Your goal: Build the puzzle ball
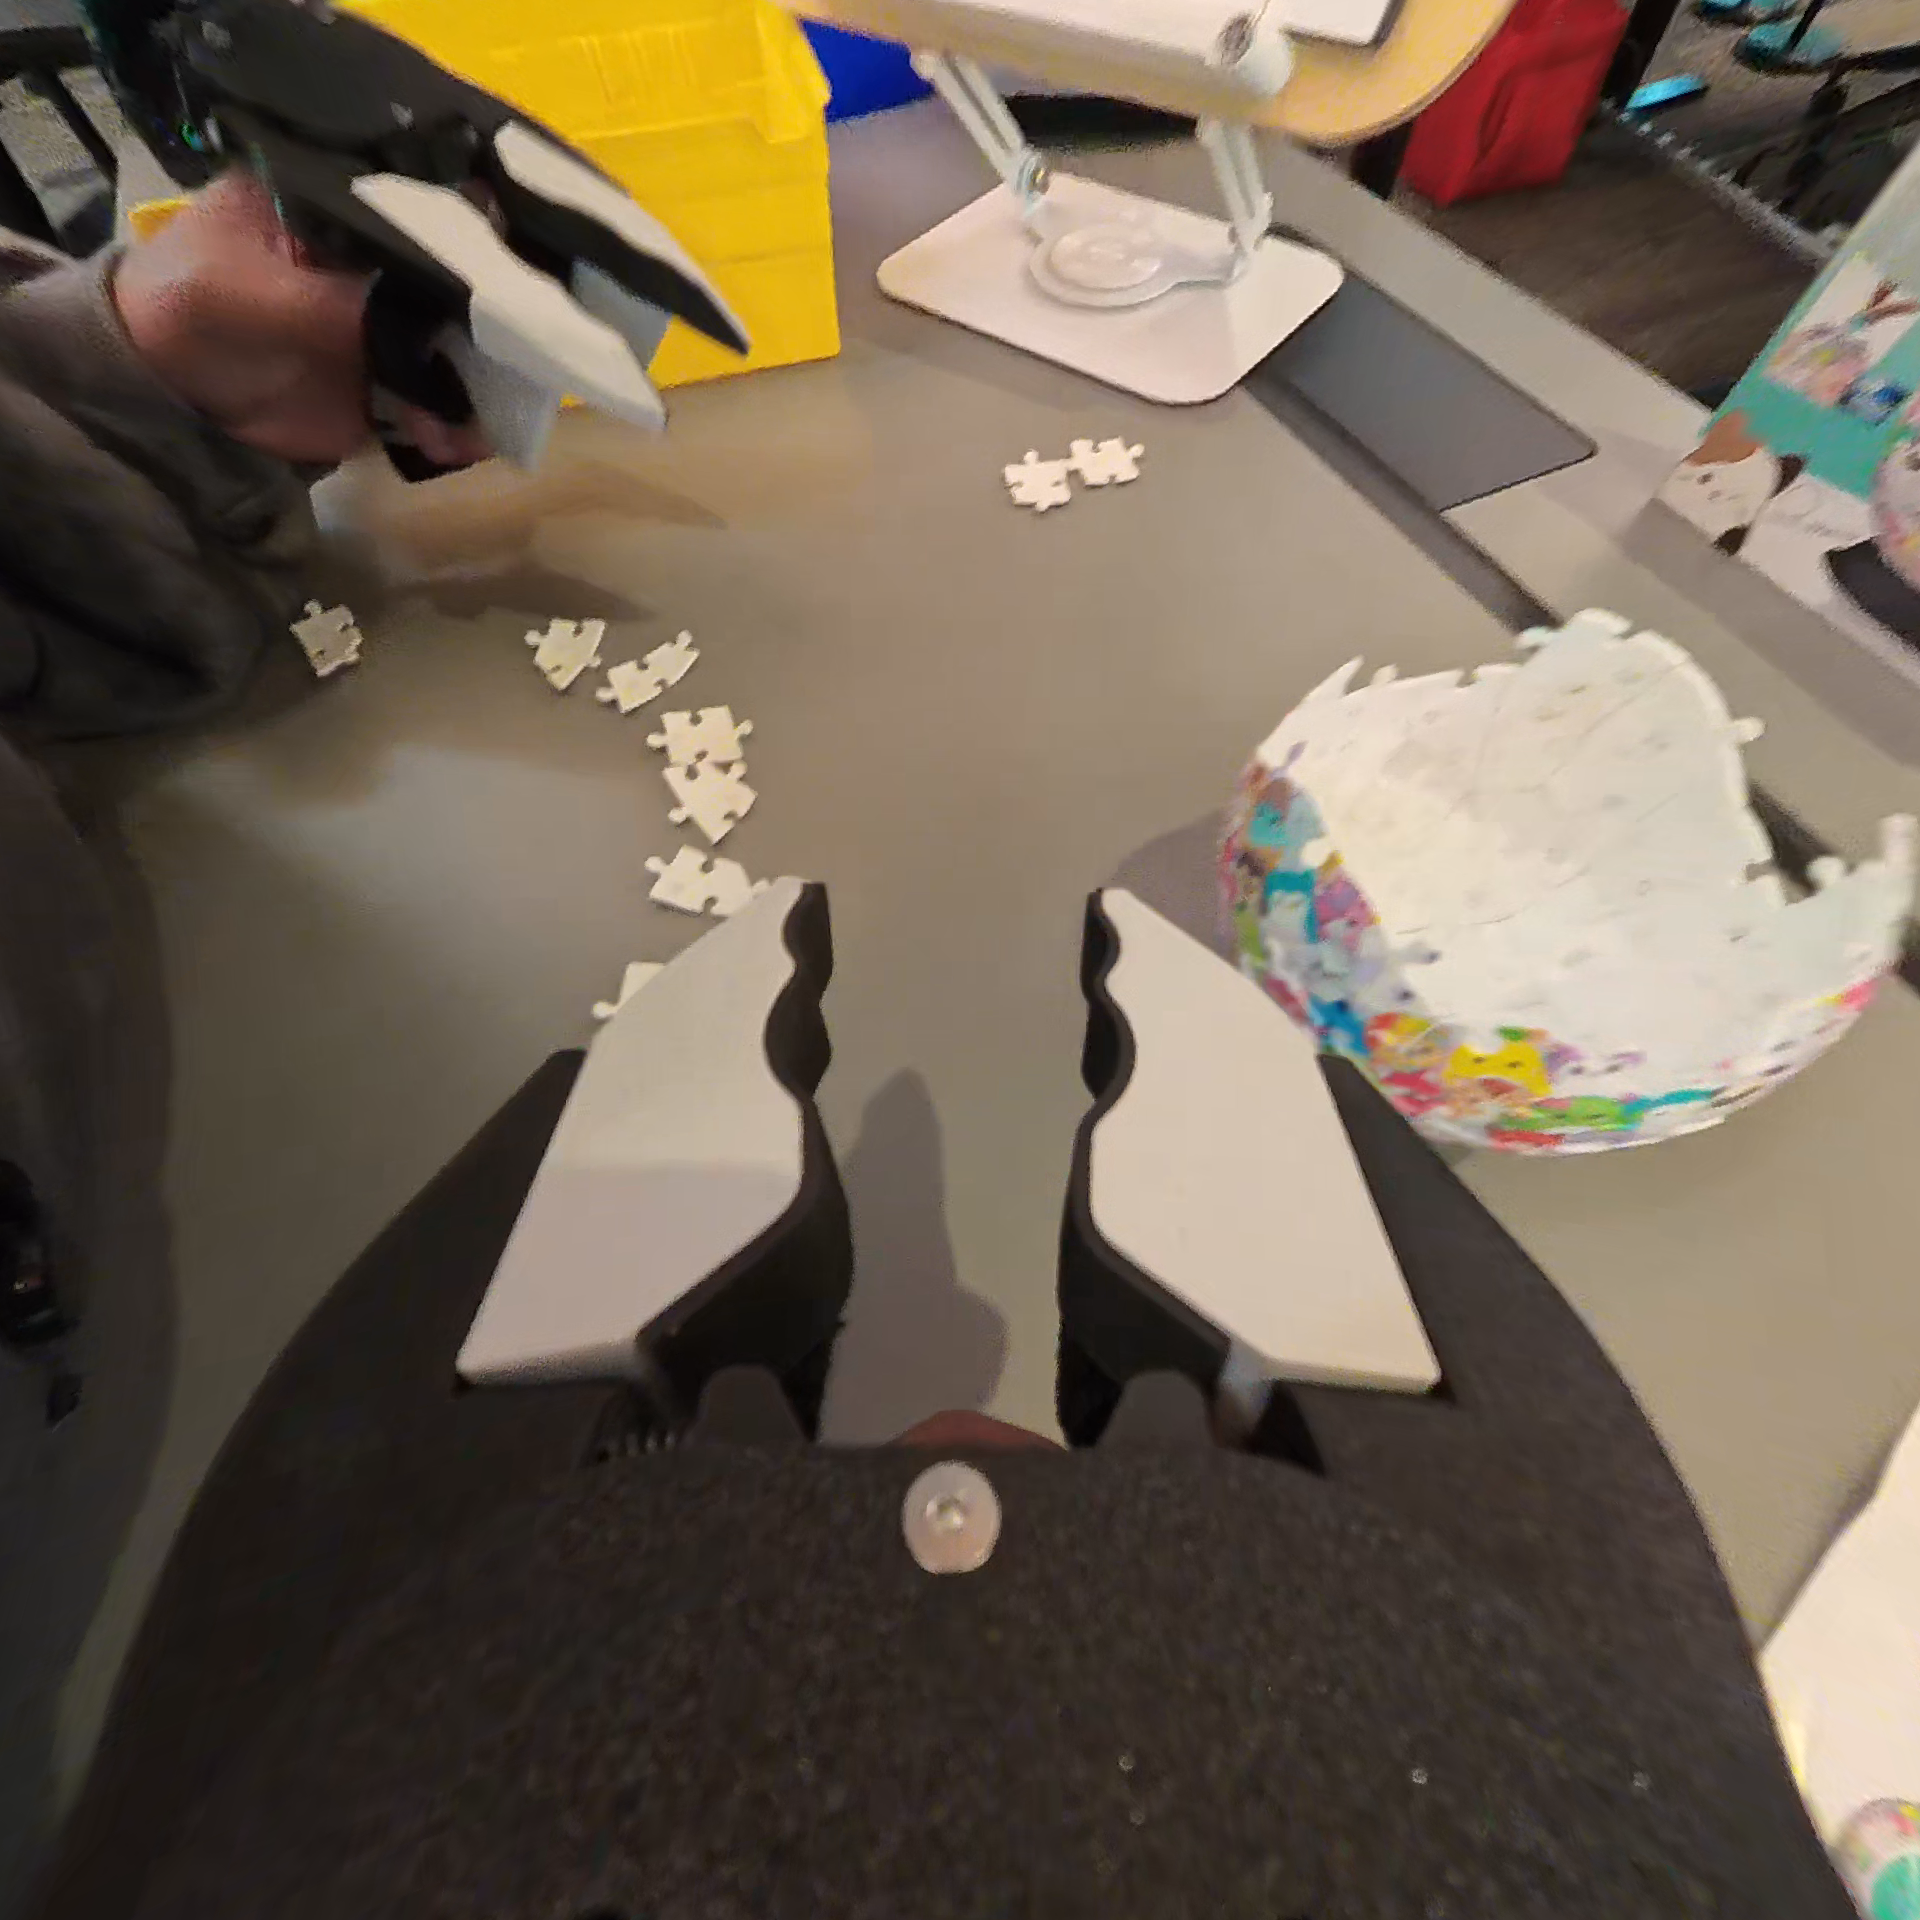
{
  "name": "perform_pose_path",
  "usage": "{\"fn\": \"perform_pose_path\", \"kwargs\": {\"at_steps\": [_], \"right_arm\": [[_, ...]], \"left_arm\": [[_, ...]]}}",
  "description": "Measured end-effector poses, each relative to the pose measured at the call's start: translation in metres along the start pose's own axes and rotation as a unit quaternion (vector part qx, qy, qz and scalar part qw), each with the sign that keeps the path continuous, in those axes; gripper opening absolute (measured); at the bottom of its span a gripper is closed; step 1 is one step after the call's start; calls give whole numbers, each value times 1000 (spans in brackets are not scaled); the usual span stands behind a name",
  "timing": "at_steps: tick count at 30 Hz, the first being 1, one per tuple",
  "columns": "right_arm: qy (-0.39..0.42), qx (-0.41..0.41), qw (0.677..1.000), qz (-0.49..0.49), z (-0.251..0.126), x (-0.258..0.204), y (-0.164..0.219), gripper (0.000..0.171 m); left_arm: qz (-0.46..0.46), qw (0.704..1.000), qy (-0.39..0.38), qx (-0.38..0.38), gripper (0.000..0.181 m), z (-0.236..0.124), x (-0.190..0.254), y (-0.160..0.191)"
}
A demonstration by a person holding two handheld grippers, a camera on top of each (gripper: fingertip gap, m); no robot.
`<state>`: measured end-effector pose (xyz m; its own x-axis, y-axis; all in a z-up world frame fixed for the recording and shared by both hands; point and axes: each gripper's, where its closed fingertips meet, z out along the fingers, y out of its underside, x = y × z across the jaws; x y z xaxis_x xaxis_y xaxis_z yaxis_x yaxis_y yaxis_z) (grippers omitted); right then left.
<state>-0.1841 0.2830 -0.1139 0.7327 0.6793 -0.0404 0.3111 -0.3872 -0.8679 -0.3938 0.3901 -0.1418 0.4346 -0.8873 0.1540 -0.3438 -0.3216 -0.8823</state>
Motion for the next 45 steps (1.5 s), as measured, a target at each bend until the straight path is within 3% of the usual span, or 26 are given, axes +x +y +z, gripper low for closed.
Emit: {"fn": "perform_pose_path", "kwargs": {"at_steps": [3,7,11,18,24,28,34,38,40,42,45], "right_arm": [[-1,-22,1000,-9,-3,-13,11,46],[7,-26,999,-18,-11,-24,19,46],[0,-6,1000,-21,-7,-34,15,45],[-41,-13,997,-58,21,-71,-3,46],[-125,-13,991,-37,65,-142,-10,47],[-165,-22,985,-34,83,-179,-8,47],[-146,-68,982,-93,92,-185,7,47],[-150,-90,980,-96,90,-185,12,46],[-154,-101,978,-96,91,-186,10,46],[-153,-103,978,-95,96,-188,7,46],[-153,-107,979,-87,106,-191,4,46]], "left_arm": [[-7,1000,21,10,59,-8,19,-16],[52,998,-33,-18,59,-34,32,-29],[38,996,-71,-27,60,-73,41,-26],[-6,972,-235,15,74,-176,-5,7],[-78,956,-283,2,79,-235,-38,57],[-102,957,-270,25,77,-243,-38,63],[-103,951,-292,-16,74,-243,-49,87],[-113,954,-279,1,39,-228,-43,101],[-126,954,-273,3,33,-219,-41,108],[-138,952,-271,-14,12,-212,-41,117],[-137,949,-283,-16,6,-205,-39,117]]}}
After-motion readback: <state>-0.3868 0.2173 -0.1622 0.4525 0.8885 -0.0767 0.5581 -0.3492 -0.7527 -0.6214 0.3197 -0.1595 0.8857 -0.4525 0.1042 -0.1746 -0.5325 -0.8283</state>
